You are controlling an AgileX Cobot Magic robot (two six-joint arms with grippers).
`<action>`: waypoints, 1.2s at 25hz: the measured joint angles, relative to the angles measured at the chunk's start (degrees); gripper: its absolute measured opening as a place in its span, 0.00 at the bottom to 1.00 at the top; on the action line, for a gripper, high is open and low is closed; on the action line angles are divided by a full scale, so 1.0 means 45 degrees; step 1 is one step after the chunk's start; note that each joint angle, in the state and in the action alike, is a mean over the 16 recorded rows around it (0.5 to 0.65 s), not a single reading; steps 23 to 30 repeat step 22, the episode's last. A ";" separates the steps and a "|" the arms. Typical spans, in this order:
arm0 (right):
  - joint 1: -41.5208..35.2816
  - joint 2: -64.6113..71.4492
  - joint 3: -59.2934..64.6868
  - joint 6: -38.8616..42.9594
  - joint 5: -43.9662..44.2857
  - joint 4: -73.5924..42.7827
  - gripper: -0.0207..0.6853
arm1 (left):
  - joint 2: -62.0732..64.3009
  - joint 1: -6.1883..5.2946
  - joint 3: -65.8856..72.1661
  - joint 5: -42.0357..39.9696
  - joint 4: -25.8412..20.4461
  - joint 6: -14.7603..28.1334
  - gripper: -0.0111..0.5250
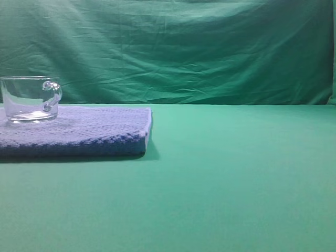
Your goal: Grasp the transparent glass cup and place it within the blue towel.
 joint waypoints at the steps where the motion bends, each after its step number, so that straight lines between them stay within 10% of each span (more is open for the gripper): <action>1: 0.0000 0.0000 0.0001 0.0000 0.0073 0.0004 0.03 | 0.0000 0.0000 0.0000 0.0000 0.0000 0.0000 0.02; 30: -0.0002 0.0000 0.0003 0.0000 0.0272 0.0013 0.03 | 0.0000 0.0000 0.0000 0.0000 0.0000 0.0000 0.02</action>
